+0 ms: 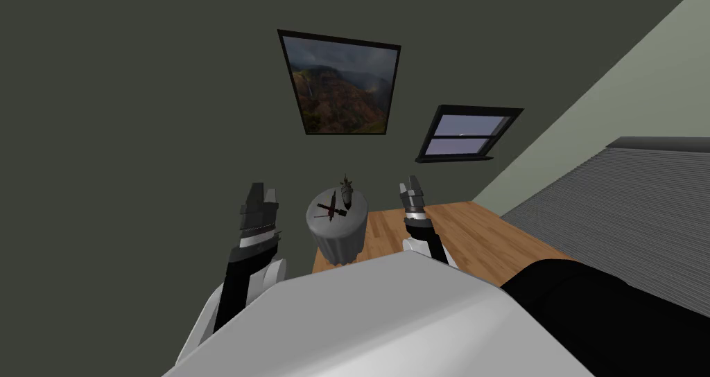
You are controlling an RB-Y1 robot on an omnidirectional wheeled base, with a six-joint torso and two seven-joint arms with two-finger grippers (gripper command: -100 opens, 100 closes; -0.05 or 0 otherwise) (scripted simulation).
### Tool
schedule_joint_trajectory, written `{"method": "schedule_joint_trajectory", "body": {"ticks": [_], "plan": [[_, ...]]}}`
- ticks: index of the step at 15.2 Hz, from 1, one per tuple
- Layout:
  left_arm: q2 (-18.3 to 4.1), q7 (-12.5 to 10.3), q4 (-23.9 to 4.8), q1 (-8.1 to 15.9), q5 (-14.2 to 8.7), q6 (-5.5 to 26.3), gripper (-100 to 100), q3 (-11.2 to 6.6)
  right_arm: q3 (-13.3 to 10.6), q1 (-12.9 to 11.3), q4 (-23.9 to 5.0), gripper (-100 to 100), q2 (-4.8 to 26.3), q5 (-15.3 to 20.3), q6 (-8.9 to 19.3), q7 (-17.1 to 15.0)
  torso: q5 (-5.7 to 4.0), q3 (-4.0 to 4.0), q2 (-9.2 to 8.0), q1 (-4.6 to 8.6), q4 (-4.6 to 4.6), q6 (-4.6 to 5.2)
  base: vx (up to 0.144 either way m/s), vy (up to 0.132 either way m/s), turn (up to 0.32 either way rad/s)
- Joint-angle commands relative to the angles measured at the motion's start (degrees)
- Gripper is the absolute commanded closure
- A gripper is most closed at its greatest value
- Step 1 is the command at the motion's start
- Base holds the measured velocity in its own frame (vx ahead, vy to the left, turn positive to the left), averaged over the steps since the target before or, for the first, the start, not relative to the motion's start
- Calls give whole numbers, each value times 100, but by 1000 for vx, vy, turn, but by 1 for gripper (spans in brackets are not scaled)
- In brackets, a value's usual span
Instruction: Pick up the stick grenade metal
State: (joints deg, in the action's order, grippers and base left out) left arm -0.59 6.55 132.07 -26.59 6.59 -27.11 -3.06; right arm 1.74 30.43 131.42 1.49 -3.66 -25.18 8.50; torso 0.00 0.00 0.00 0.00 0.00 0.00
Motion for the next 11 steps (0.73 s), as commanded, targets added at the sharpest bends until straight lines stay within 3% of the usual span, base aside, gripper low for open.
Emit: {"method": "schedule_joint_trajectory", "body": {"ticks": [1, 4, 5, 7, 8, 9, 11], "plan": [[-176, -5, -89, 60, 2, 53, -100, 4, 0, 0, 0, 0, 0, 0, 0, 0, 0, 0, 0, 0, 0, 0, 0, 0, 0], [-535, -26, -446, 303, 9, 266, -100, 18, 0, 0, 0, 0, 0, 0, 0, 0, 0, 1, 1, 0, 1, 0, 0, -6, 3], [-535, -26, -446, 303, 9, 266, -100, 18, 0, 0, 0, 0, 0, 0, 0, 0, 0, 1, 2, 1, 1, 1, 1, -10, 4], [-735, -48, -755, 555, 15, 487, -100, 34, 0, 0, 0, 0, 0, 0, 0, 0, 0, 2, 3, 2, 1, 1, 2, -11, 5], [-735, -48, -816, 555, 15, 487, -100, 34, 0, 0, 0, 0, 0, 0, 0, 0, 0, 3, 4, 3, 1, 1, 2, -11, 2], [-822, -62, -946, 705, 19, 618, -100, 43, 0, 0, 0, 0, 0, 0, 0, 0, 0, 3, 4, 3, 1, 1, 1, -10, 8], [-822, -62, -1036, 705, 19, 618, -100, 43, 0, 0, 0, 0, 0, 0, 0, 0, 0, 3, 4, 2, 1, 1, 1, -8, 2]]}}
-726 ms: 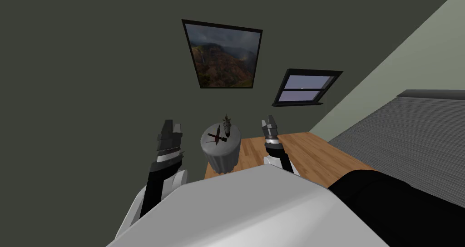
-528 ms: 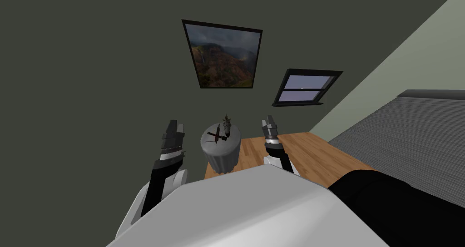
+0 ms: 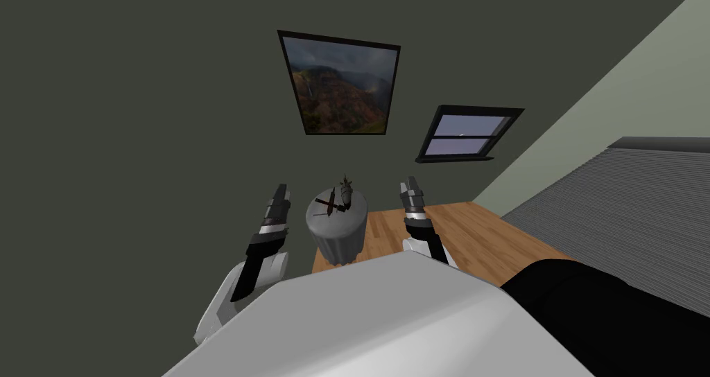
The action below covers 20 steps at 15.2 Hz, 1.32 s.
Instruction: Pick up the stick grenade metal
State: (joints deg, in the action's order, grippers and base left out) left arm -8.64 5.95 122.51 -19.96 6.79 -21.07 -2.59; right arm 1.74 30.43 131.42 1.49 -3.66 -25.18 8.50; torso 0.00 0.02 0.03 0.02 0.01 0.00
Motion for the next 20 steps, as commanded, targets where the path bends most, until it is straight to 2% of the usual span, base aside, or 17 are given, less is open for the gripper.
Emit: {"method": "schedule_joint_trajectory", "body": {"ticks": [1, 2, 3, 4, 5, 7, 8, 10, 11, 12, 13, 14, 15, 16, 17, 18, 20], "plan": [[-94, -16, -286, 206, 4, 158, -100, 7, 0, 0, 0, 0, 0, 0, 0, 0, 0, 0, 0, 0, 0, 0, 1, -8, 5], [-94, -16, -321, 206, 4, 158, -100, 7, 0, 0, 0, 0, 0, 0, 0, 0, 0, 0, 0, 0, 0, 1, 1, -9, 3], [-163, -32, -513, 385, 8, 314, -100, 18, 0, 0, 0, 0, 0, 0, 0, 0, 0, 0, 0, 0, 0, 0, 2, -11, 5], [-163, -32, -581, 385, 8, 314, -100, 18, 0, 0, 0, 0, 0, 0, 0, 0, 0, 1, 1, 1, 0, 1, 2, -12, 3], [-224, -48, -742, 576, 14, 481, -100, 30, 0, 0, 0, 0, 0, 0, 0, 0, 0, 1, 1, 1, 0, 0, 2, -13, 6], [-224, -48, -860, 576, 14, 481, -100, 30, 0, 0, 0, 0, 0, 0, 0, 0, 0, 1, 2, 2, 0, 1, 3, -11, 4], [-277, -66, -1008, 778, 19, 658, -100, 43, 0, 0, 0, 0, 0, 0, 0, 0, 0, 1, 1, 2, 0, 0, 2, -11, 4], [-277, -66, -1155, 778, 19, 658, -100, 43, 0, 0, 0, 0, 0, 0, 0, 0, 0, 1, 1, 1, 0, 0, 2, -9, 3], [-323, -85, -1353, 992, 24, 844, -100, 56, 0, 0, 0, 0, 0, 0, 0, 0, 0, 1, 1, 1, 0, 0, 2, -9, 5], [-323, -85, -1466, 992, 24, 844, -100, 56, 0, 0, 0, 0, 0, 0, 0, 0, 0, 1, 1, 1, 0, 0, 2, -11, 5], [-361, -104, -1634, 1201, 30, 1019, -100, 71, 0, 0, 0, 0, 0, 0, 0, 0, 0, 1, 1, 1, 1, 0, 2, -15, 8], [-361, -104, -1790, 1214, 30, 1039, -100, 71, 0, 0, 0, 0, 0, 0, 0, 0, 0, 1, 2, 2, 0, 1, 3, -16, 5], [-361, -104, -1790, 1214, 30, 1039, -100, 71, 0, 0, 0, 0, 0, 0, 0, 0, 0, 1, 2, 3, 1, 0, 3, -12, 2], [-391, -124, -2038, 1444, 36, 1211, -100, 86, 0, 0, 0, 0, 0, 0, 0, 0, -1, 1, 1, 3, 0, 0, 3, -13, 7], [-391, -124, -2125, 1446, 36, 1241, -100, 86, 0, 0, 0, 0, 0, 0, 0, 0, -1, 1, 2, 3, 0, 0, 4, -12, 7], [-415, -145, -2278, 1641, 42, 1399, -100, 101, 0, 0, 0, 0, 0, 0, 0, 0, 0, 1, 2, 3, 1, 1, 3, -14, 6], [-415, -145, -2471, 1685, 42, 1449, -100, 101, 0, 0, 0, 0, 0, 0, 0, 0, -1, 2, 3, 4, 1, 1, 4, -14, 1]]}}
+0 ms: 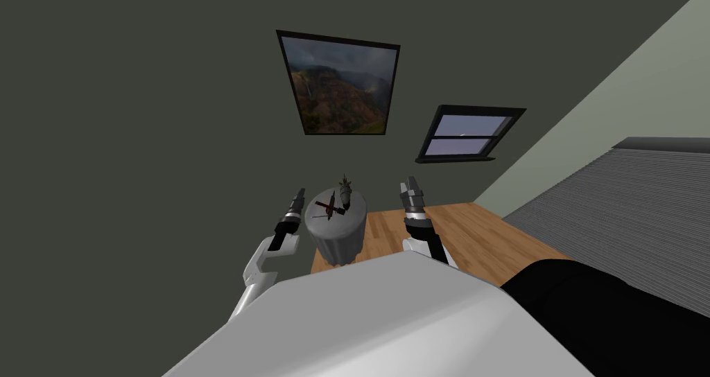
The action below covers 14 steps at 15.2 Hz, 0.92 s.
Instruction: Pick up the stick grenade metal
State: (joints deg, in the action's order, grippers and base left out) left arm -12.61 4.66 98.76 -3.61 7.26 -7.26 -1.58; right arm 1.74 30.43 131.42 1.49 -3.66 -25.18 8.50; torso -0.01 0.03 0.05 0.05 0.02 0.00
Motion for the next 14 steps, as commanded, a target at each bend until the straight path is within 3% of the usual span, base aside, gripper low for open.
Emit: {"method": "schedule_joint_trajectory", "body": {"ticks": [1, 3, 4, 6, 7, 9, 10, 12, 13, 14], "plan": [[-36, -37, -286, 286, 1, 282, -100, 16, 0, 0, 0, 0, 0, 0, 0, 0, 0, 0, 0, 0, 0, 0, 3, -12, 10], [-36, -37, -451, 295, 1, 282, -100, 16, 0, 0, 0, 0, 0, 0, 0, 0, 0, 0, 0, 0, 0, 1, 3, -11, 4], [-47, -59, -583, 507, 8, 501, -100, 32, 0, 0, 0, 0, 0, 0, 0, 0, 0, -1, -1, -1, 0, 0, 4, -12, 8], [-47, -59, -813, 546, 8, 501, -100, 32, 0, 0, 0, 0, 0, 0, 0, 0, 0, 0, 0, 1, 0, 1, 3, -13, 1], [-53, -81, -943, 768, 14, 723, -100, 49, 0, 0, 0, 0, 0, 0, 0, 0, 0, 0, -1, 0, 0, 0, 3, -12, 10], [-53, -81, -1181, 801, 14, 723, -100, 49, 0, 0, 0, 0, 0, 0, 0, 0, 0, 0, 0, 1, 0, 1, 3, -12, 3], [-53, -104, -1352, 1039, 20, 939, -100, 67, 0, 0, 0, 0, 0, 0, 0, 0, 0, 0, 0, 0, 0, 1, 2, -14, 6], [-53, -104, -1553, 1060, 20, 948, -100, 67, 0, 0, 0, 0, 0, 0, 0, 0, 0, 0, 0, 1, 0, 1, 5, -13, 2], [-47, -127, -1707, 1302, 27, 1174, -100, 84, 0, 0, 0, 0, 0, 0, 0, 0, 0, 0, 0, 0, 0, 0, 3, -13, 10], [-47, -127, -1781, 1321, 27, 1174, -100, 84, 0, 0, 0, 0, 0, 0, 0, 0, 0, -1, 0, 1, -1, 1, 3, -14, 6]]}}
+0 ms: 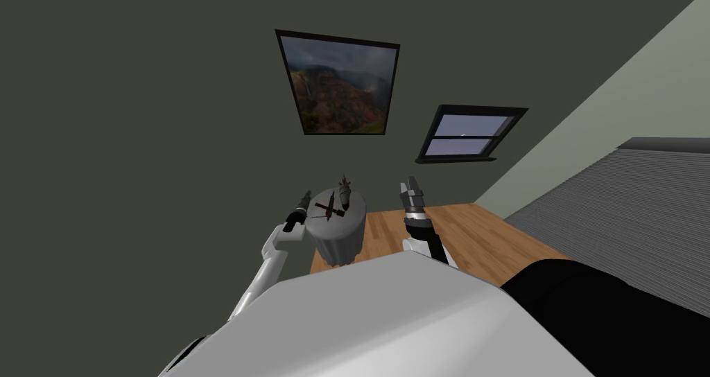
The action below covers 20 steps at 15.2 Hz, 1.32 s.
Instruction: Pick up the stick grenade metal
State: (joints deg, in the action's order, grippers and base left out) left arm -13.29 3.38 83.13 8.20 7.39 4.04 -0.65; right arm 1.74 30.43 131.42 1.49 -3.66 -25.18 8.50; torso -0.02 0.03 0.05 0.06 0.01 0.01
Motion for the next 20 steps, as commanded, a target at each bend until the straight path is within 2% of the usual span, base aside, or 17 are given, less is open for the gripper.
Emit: {"method": "schedule_joint_trajectory", "body": {"ticks": [1, 2, 3, 5, 6, 8, 9, 11, 12, 13, 14, 16, 17, 18, 19, 20], "plan": [[20, 1, -286, 140, 14, 44, -100, -8, 0, 0, 0, 0, 0, 0, 0, 0, 0, 0, 0, 0, 0, 0, 3, -11, 1], [20, 1, -366, 140, 14, 44, -100, -8, 0, 0, 0, 0, 0, 0, 0, 0, 0, 0, 0, -1, 0, 0, 3, -6, -2], [31, -22, -525, 396, 20, 272, -100, 10, 0, 0, 0, 0, 0, 0, 0, 0, 1, 0, -1, -3, 1, -1, 2, -10, 10], [31, -22, -742, 402, 20, 272, -100, 10, 0, 0, 0, 0, 0, 0, 0, 0, 0, 0, 0, -1, 0, 0, 4, -12, 2], [46, -45, -883, 656, 26, 499, -100, 28, 0, 0, 0, 0, 0, 0, 0, 0, 1, 0, 0, -1, 1, -1, 3, -15, 8], [46, -45, -1118, 665, 26, 499, -100, 28, 0, 0, 0, 0, 0, 0, 0, 0, 0, 1, 1, 1, 1, 0, 6, -15, 2], [65, -68, -1282, 914, 32, 726, -100, 46, 0, 0, 0, 0, 0, 0, 0, 0, 0, 0, 0, 0, 1, -1, 5, -13, 10], [65, -68, -1493, 926, 32, 726, -100, 46, 0, 0, 0, 0, 0, 0, 0, 0, 0, 1, 1, 0, 0, 0, 5, -13, 1], [88, -90, -1718, 1187, 38, 944, -100, 65, 0, 0, 0, 0, 0, 0, 0, 0, 0, 1, 1, -1, 1, -1, 2, -14, 10], [88, -90, -1851, 1187, 38, 951, -100, 65, 0, 0, 0, 0, 0, 0, 0, 0, 0, 0, 0, 1, 0, 0, 3, -18, 2], [116, -113, -2007, 1411, 44, 1113, -100, 83, 0, 0, 0, 0, 0, 0, 0, 0, 0, 0, 0, 1, 0, -1, 7, -19, 10], [116, -113, -2230, 1444, 44, 1173, -100, 83, 0, 0, 0, 0, 0, 0, 0, 0, -1, 1, 2, 2, 0, 0, 7, -16, 1], [116, -113, -2230, 1444, 44, 1173, -100, 83, 0, 0, 0, 0, 0, 0, 0, 0, 0, 1, 0, 1, 1, -1, 3, -8, 2], [146, -134, -2454, 1697, 50, 1391, -100, 101, 0, 0, 0, 0, 0, 0, 0, 0, 0, 0, -1, -2, 1, -1, 3, -11, 9], [146, -134, -2591, 1697, 50, 1391, -100, 101, 0, 0, 0, 0, 0, 0, 0, 0, 0, 0, 0, 0, 0, 1, 5, -13, 2], [146, -134, -2591, 1697, 50, 1391, -100, 101, 0, 0, 0, 0, 0, 0, 0, 0, 0, 0, 0, 1, 0, 0, 4, -9, -1]]}}
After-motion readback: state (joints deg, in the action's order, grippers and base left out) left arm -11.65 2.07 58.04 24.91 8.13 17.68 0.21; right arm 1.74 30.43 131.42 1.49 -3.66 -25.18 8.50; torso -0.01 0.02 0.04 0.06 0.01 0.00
